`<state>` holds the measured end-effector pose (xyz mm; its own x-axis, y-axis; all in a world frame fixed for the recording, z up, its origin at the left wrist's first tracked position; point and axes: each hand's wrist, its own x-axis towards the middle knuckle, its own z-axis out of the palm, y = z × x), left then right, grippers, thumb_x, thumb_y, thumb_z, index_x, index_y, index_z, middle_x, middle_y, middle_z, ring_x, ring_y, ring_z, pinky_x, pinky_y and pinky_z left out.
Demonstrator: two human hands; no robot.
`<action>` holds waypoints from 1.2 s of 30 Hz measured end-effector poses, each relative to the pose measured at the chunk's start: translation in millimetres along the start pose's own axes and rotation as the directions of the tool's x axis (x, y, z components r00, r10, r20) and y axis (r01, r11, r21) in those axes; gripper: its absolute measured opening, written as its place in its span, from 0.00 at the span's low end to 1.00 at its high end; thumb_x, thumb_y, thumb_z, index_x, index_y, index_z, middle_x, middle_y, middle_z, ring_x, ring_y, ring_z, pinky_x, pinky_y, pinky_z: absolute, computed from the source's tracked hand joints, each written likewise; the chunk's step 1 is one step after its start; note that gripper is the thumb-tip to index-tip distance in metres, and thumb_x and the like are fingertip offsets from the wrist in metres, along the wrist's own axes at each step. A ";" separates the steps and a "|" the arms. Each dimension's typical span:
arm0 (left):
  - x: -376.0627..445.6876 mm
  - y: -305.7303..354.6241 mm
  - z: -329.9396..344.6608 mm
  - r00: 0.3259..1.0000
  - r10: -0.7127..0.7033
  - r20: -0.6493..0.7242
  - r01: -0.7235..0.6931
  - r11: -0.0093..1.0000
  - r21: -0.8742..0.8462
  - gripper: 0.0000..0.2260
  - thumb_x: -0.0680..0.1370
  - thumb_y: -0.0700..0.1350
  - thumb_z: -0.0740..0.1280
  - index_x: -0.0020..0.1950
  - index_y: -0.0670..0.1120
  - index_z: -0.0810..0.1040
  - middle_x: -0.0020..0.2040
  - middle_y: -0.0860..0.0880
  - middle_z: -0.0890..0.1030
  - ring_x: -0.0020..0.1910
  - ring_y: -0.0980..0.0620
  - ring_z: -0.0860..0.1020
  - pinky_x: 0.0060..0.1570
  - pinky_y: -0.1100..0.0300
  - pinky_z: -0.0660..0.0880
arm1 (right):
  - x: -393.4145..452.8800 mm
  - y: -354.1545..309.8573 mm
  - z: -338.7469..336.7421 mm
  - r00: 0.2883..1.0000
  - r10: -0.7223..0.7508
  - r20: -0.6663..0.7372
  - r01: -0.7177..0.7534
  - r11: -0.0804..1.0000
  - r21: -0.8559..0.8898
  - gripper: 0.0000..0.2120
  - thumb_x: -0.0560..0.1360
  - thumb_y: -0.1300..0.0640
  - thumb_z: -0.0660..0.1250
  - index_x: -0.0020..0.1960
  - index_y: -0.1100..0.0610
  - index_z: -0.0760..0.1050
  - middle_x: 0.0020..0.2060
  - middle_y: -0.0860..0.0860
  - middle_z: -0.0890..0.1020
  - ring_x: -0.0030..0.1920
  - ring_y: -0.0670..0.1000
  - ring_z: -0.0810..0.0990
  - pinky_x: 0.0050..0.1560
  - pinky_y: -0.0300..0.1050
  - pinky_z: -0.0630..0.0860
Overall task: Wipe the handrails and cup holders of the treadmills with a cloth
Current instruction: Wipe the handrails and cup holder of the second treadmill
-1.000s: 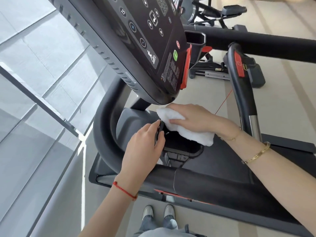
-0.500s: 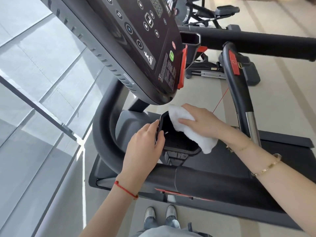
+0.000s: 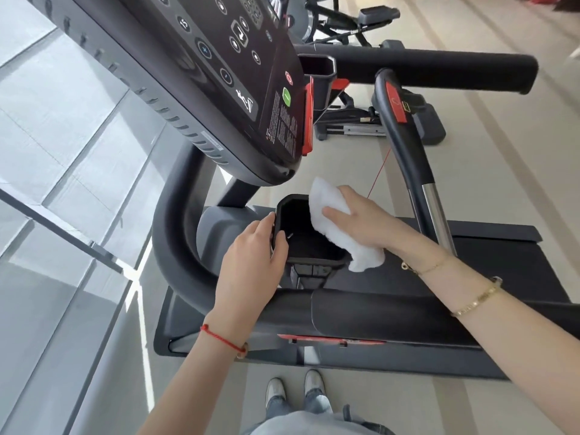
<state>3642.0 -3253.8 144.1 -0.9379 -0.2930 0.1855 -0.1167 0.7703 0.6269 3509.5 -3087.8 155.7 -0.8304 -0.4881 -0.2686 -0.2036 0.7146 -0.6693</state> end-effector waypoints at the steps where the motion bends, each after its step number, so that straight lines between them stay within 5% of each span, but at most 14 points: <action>1: 0.0 -1.0 -0.1 1.000 -0.001 0.002 0.001 1.000 -0.016 0.18 0.82 0.47 0.60 0.71 0.45 0.73 0.51 0.48 0.80 0.48 0.49 0.79 0.48 0.49 0.77 | -4.3 2.0 -0.5 1.000 -0.024 -0.005 0.024 0.999 0.047 0.24 0.81 0.44 0.57 0.73 0.51 0.59 0.54 0.47 0.75 0.48 0.46 0.75 0.41 0.38 0.69; 4: -0.6 -5.7 -1.1 1.000 0.006 0.014 -0.005 0.999 -0.053 0.18 0.83 0.46 0.59 0.71 0.44 0.72 0.54 0.48 0.81 0.50 0.48 0.79 0.50 0.51 0.76 | -32.8 8.3 -3.4 0.991 -0.128 -0.028 0.131 0.978 0.160 0.23 0.81 0.43 0.57 0.73 0.48 0.60 0.54 0.36 0.74 0.52 0.39 0.76 0.45 0.33 0.70; 7: 1.5 -11.8 -2.0 0.998 0.030 0.057 -0.027 0.998 -0.064 0.18 0.83 0.46 0.56 0.72 0.45 0.72 0.53 0.48 0.81 0.50 0.48 0.79 0.53 0.52 0.75 | -60.9 14.2 -11.4 0.968 -0.249 0.031 0.245 0.964 0.099 0.27 0.78 0.36 0.53 0.74 0.45 0.59 0.65 0.37 0.71 0.63 0.35 0.71 0.58 0.29 0.68; 10: 5.3 -19.0 -2.6 0.995 0.047 0.091 -0.041 0.997 -0.069 0.18 0.83 0.43 0.55 0.72 0.47 0.72 0.51 0.50 0.81 0.49 0.51 0.78 0.53 0.56 0.75 | -72.4 10.1 -3.3 0.942 -0.277 0.193 0.306 0.941 -0.146 0.32 0.76 0.33 0.51 0.76 0.45 0.56 0.75 0.42 0.61 0.76 0.43 0.51 0.71 0.38 0.49; 13: 3.8 -20.9 -4.0 0.999 0.036 0.040 -0.032 0.995 -0.090 0.17 0.82 0.39 0.57 0.70 0.46 0.75 0.48 0.53 0.79 0.42 0.57 0.74 0.46 0.74 0.69 | -63.2 -12.4 16.9 0.913 -0.334 0.233 0.403 0.829 -0.389 0.26 0.80 0.37 0.51 0.69 0.53 0.67 0.67 0.49 0.73 0.74 0.46 0.52 0.63 0.23 0.33; 15: 2.3 -20.9 -5.5 0.999 0.030 0.021 -0.027 0.992 -0.124 0.18 0.81 0.35 0.57 0.68 0.47 0.77 0.48 0.54 0.80 0.42 0.61 0.75 0.45 0.79 0.66 | -53.3 -28.4 33.1 0.914 -0.333 0.232 0.404 0.797 -0.448 0.22 0.80 0.38 0.53 0.58 0.55 0.71 0.53 0.49 0.78 0.68 0.51 0.64 0.63 0.32 0.50; 16: 2.3 -21.0 -6.3 1.000 0.023 0.014 -0.021 0.990 -0.142 0.19 0.80 0.34 0.57 0.67 0.47 0.77 0.49 0.53 0.81 0.44 0.63 0.75 0.46 0.80 0.66 | -50.5 -33.7 38.0 0.913 -0.337 0.229 0.406 0.793 -0.454 0.20 0.80 0.38 0.53 0.51 0.55 0.69 0.44 0.47 0.76 0.59 0.51 0.70 0.55 0.39 0.57; 18: 2.7 -21.5 -7.5 1.000 0.012 0.008 -0.010 0.988 -0.155 0.20 0.79 0.32 0.56 0.66 0.46 0.78 0.53 0.52 0.82 0.48 0.62 0.77 0.49 0.80 0.67 | -52.5 -32.9 35.7 0.907 -0.365 0.213 0.422 0.792 -0.442 0.18 0.80 0.40 0.55 0.45 0.55 0.66 0.38 0.46 0.72 0.47 0.50 0.70 0.48 0.42 0.59; 23: 1.6 -20.2 -7.0 1.000 0.018 0.010 -0.017 0.994 -0.111 0.19 0.81 0.36 0.56 0.67 0.49 0.77 0.57 0.54 0.82 0.53 0.57 0.79 0.52 0.75 0.68 | -72.1 3.0 -7.4 0.852 -0.465 0.239 0.523 0.756 -0.394 0.21 0.79 0.41 0.52 0.55 0.56 0.74 0.54 0.48 0.78 0.62 0.48 0.65 0.58 0.28 0.58; 26: 2.0 -21.0 -2.9 1.000 0.001 -0.018 -0.003 0.996 -0.095 0.17 0.81 0.39 0.58 0.67 0.49 0.77 0.59 0.53 0.81 0.55 0.54 0.79 0.54 0.75 0.67 | -67.6 1.8 -6.4 0.843 -0.486 0.231 0.537 0.748 -0.389 0.21 0.79 0.43 0.57 0.59 0.59 0.74 0.58 0.52 0.78 0.64 0.47 0.62 0.59 0.17 0.40; 28: 1.8 -21.2 -0.3 1.000 -0.007 -0.017 0.005 0.996 -0.094 0.16 0.82 0.40 0.59 0.68 0.48 0.76 0.60 0.53 0.81 0.57 0.54 0.79 0.58 0.68 0.70 | -59.8 -7.3 4.8 0.850 -0.471 0.236 0.526 0.759 -0.382 0.21 0.80 0.42 0.56 0.58 0.58 0.74 0.54 0.50 0.80 0.66 0.47 0.65 0.62 0.19 0.33; 31: 1.1 -21.4 1.6 1.000 0.002 -0.011 -0.003 0.996 -0.087 0.16 0.82 0.41 0.59 0.68 0.48 0.76 0.60 0.52 0.81 0.58 0.55 0.79 0.58 0.65 0.73 | -52.1 -15.2 23.0 0.868 -0.446 0.219 0.497 0.763 -0.413 0.23 0.80 0.39 0.54 0.56 0.57 0.74 0.49 0.49 0.80 0.65 0.51 0.70 0.71 0.36 0.51; 33: 0.3 -21.4 2.2 1.000 0.005 -0.012 -0.006 0.997 -0.075 0.16 0.82 0.42 0.59 0.69 0.48 0.75 0.60 0.53 0.81 0.57 0.55 0.79 0.57 0.67 0.72 | -54.6 -15.2 28.3 0.874 -0.451 0.179 0.483 0.777 -0.404 0.21 0.79 0.40 0.56 0.51 0.58 0.72 0.46 0.50 0.79 0.57 0.52 0.73 0.60 0.46 0.65; 36: -0.3 -20.5 1.9 1.000 0.001 -0.001 -0.001 0.998 -0.068 0.17 0.81 0.45 0.59 0.69 0.49 0.75 0.60 0.53 0.81 0.55 0.56 0.79 0.56 0.65 0.72 | -63.2 -3.0 16.0 0.848 -0.506 0.160 0.530 0.792 -0.304 0.13 0.80 0.44 0.60 0.47 0.53 0.71 0.42 0.47 0.76 0.48 0.47 0.72 0.52 0.41 0.67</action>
<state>3644.1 -3268.4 129.7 -0.9377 -0.2927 0.1872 -0.0927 0.7301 0.6770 3570.9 -3067.2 163.6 -0.5181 -0.8553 0.0003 -0.7589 0.4596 -0.4613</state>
